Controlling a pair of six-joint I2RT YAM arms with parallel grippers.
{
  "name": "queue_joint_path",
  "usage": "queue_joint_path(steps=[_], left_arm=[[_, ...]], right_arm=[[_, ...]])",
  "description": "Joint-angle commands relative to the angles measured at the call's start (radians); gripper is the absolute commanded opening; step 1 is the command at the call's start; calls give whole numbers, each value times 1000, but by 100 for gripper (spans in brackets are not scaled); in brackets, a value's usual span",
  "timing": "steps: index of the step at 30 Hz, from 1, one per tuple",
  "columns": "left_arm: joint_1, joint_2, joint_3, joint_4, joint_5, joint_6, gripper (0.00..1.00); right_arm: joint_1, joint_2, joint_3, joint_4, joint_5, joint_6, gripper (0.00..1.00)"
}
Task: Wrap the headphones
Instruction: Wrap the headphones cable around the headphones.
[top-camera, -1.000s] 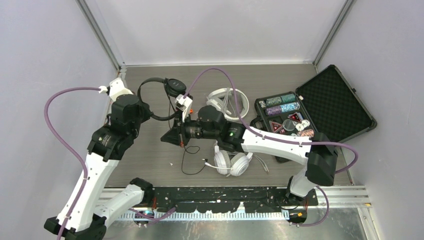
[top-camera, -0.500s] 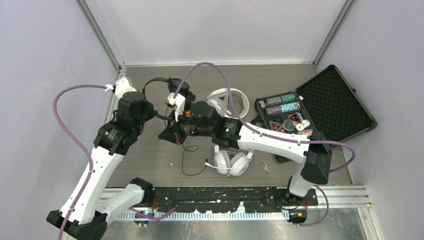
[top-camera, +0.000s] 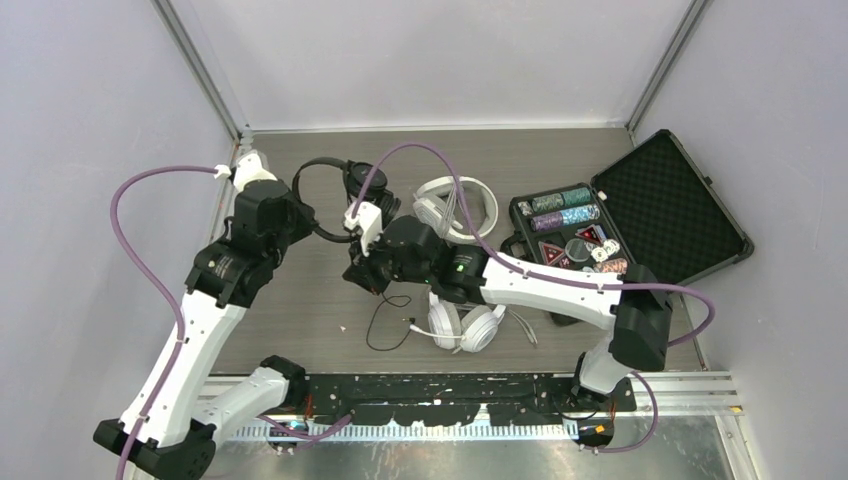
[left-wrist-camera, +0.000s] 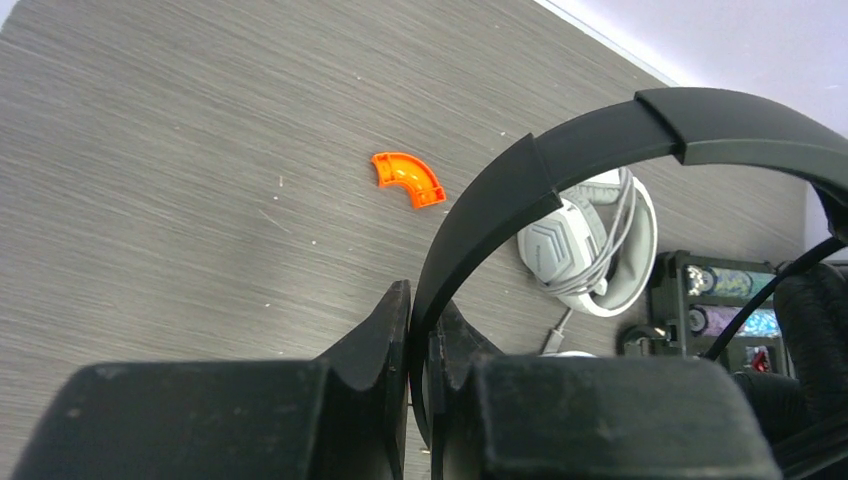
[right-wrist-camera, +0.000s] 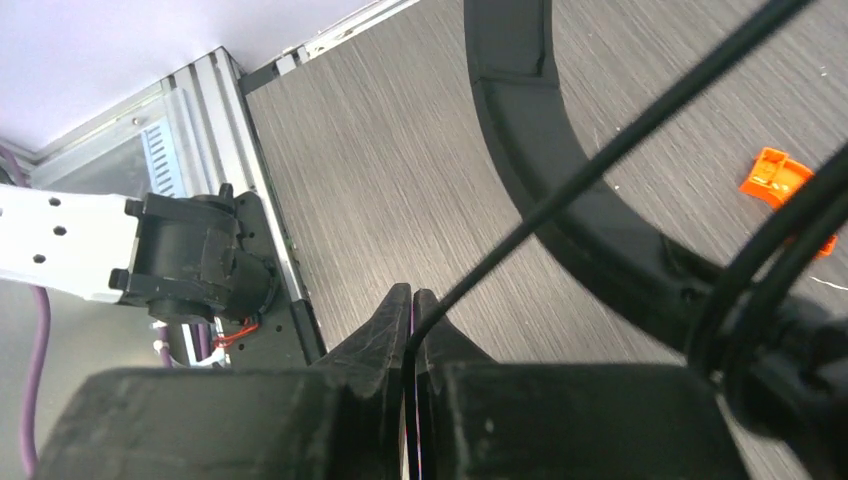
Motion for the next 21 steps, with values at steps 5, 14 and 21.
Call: queue_joint_path(steps=[5,14,21], left_arm=[[10,-17,99,77,59,-49,0],[9,-30,110,53,92,-64,0],[10,-27,140,27,106,-59,0]], right_arm=[[7,-151,-184,156,-10,-119,14],[7,-164,-276,218,13,-218,9],[-2,-136,-324,280,-68,-256,26]])
